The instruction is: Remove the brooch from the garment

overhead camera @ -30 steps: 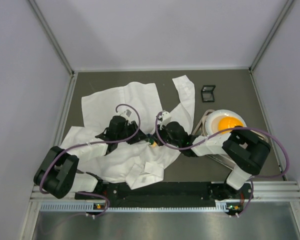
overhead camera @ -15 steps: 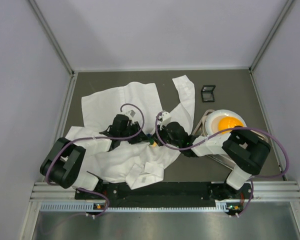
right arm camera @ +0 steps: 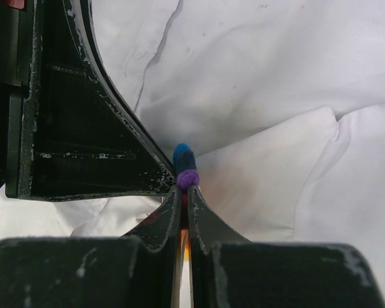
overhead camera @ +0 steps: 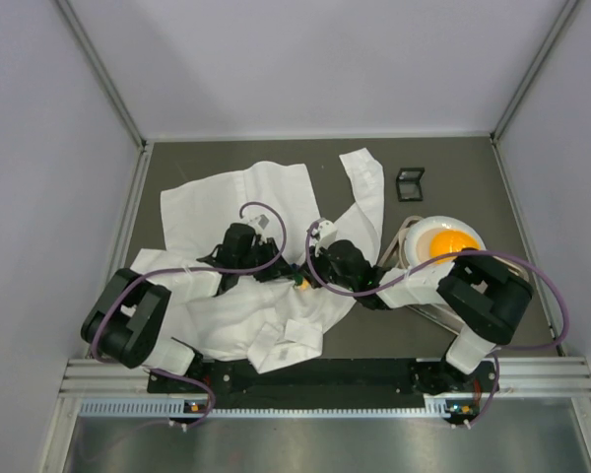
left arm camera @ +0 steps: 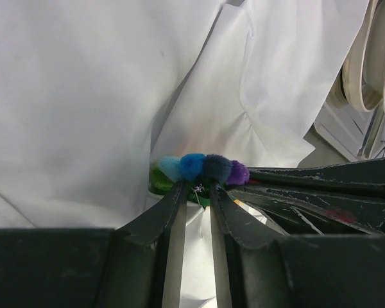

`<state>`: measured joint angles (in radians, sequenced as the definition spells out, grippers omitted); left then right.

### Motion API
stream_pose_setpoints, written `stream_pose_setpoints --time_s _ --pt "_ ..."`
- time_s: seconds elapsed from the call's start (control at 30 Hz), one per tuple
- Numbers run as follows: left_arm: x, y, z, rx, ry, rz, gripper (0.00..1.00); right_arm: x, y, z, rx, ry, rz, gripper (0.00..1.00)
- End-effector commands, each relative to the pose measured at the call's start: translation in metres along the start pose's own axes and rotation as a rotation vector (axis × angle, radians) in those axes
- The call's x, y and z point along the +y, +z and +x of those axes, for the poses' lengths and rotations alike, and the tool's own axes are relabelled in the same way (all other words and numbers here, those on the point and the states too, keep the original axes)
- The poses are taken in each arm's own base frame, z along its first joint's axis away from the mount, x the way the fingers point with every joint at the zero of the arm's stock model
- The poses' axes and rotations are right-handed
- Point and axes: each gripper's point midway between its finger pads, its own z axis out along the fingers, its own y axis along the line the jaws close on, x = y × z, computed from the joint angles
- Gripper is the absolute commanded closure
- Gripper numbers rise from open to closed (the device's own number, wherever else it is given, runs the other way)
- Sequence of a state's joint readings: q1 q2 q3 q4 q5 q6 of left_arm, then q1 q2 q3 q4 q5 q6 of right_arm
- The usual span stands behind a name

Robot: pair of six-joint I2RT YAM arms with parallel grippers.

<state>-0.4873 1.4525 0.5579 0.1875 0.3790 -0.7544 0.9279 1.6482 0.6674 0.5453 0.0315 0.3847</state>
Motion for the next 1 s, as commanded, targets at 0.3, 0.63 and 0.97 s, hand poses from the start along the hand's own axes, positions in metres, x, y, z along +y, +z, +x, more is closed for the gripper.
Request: stream_pose_setpoints --time_s 0.3,0.63,0.97 --pt "-0.02 -0.003 -0.021 -0.047 0.027 0.031 0.92 0.006 0.005 -0.011 -0.039 -0.03 -0.036 1.0" --pt "-0.013 -0.006 -0.009 0.003 -0.007 -0.116 1.0 0.015 0.007 -0.013 0.023 -0.069 0.029 0.73" --pt "-0.008 -0.006 -0.007 -0.012 -0.057 -0.2 1.0 0.029 -0.006 -0.007 0.022 -0.052 -0.068 0.53"
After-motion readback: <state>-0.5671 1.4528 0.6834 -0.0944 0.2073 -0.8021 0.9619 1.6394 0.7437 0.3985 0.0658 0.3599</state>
